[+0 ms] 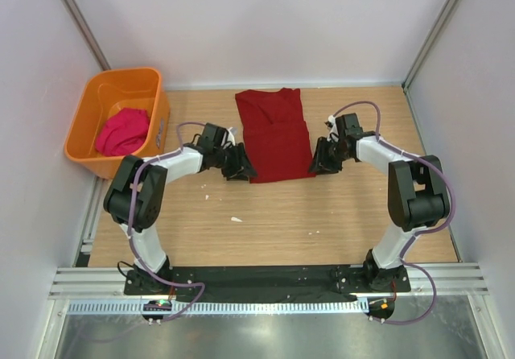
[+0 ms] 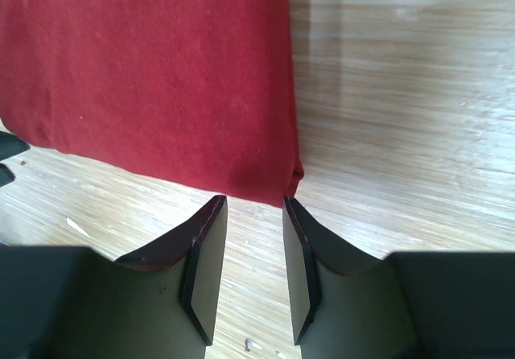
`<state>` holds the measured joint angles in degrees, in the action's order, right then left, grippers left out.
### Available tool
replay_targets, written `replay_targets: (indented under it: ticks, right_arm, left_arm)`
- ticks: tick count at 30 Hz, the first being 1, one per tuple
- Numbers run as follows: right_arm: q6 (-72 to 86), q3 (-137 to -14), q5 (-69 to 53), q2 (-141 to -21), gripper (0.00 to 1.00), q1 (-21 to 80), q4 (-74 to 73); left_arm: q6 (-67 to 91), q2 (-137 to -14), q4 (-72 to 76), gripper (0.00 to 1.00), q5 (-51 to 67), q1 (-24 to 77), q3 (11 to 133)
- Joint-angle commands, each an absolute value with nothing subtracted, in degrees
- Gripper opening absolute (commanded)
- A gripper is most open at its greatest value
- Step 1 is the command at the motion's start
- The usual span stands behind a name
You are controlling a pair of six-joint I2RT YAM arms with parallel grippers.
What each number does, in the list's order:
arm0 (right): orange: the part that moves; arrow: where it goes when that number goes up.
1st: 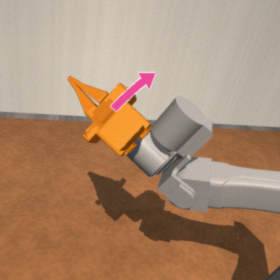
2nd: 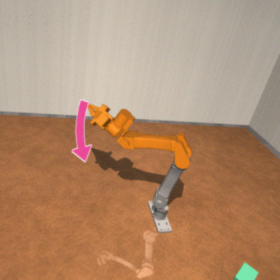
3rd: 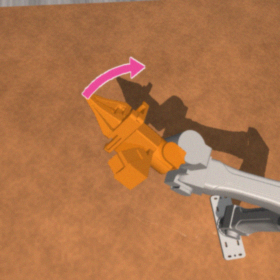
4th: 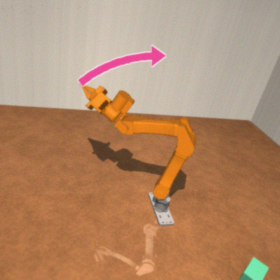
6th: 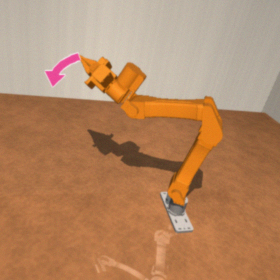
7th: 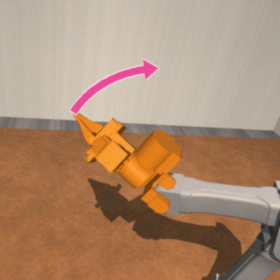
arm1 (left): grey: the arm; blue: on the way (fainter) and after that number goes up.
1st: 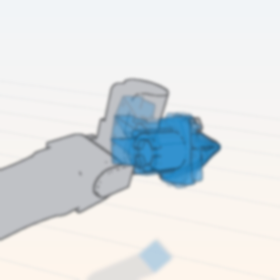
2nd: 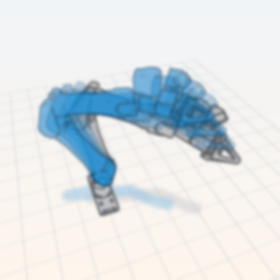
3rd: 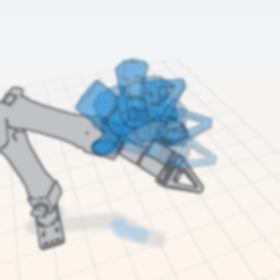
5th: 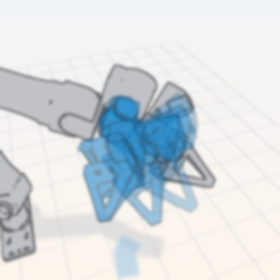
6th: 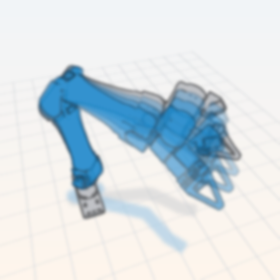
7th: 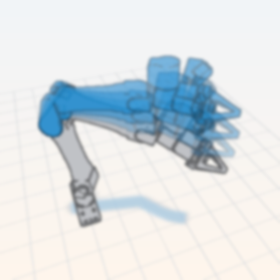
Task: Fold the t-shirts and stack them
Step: Fold the tshirt
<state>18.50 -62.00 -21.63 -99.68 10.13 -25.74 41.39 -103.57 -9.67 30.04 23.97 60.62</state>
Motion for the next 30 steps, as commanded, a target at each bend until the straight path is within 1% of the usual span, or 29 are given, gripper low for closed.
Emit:
replay_targets:
  ticks: [1, 8, 16, 23, 26, 30]
  right_arm:
    - [17.6, -62.2, -22.9, -99.8, 0.40, 9.4, -22.9]
    - [17.3, -64.2, -24.0, -101.9, 0.40, 9.0, -23.3]
    - [17.5, -64.1, -25.0, -103.1, 0.38, 9.0, -23.0]
    - [17.6, -65.2, -25.5, -104.5, 0.38, 8.9, -23.2]
    - [17.7, -65.2, -25.9, -104.6, 0.38, 9.0, -23.0]
    - [17.6, -65.0, -26.0, -104.8, 0.38, 9.0, -22.8]
  left_arm:
    - [38.9, -105.5, -7.6, 0.46, 30.1, 23.9, 62.7]
    - [38.1, -107.7, -7.8, 0.46, 30.1, 23.9, 64.9]
    - [36.7, -107.9, -7.5, 0.43, 29.4, 23.8, 66.7]
    - [37.6, -109.5, -7.8, 0.40, 32.2, 23.8, 67.1]
    - [37.6, -108.9, -8.3, 0.41, 32.4, 23.8, 66.3]
    - [36.8, -108.2, -8.7, 0.44, 32.3, 23.8, 65.0]
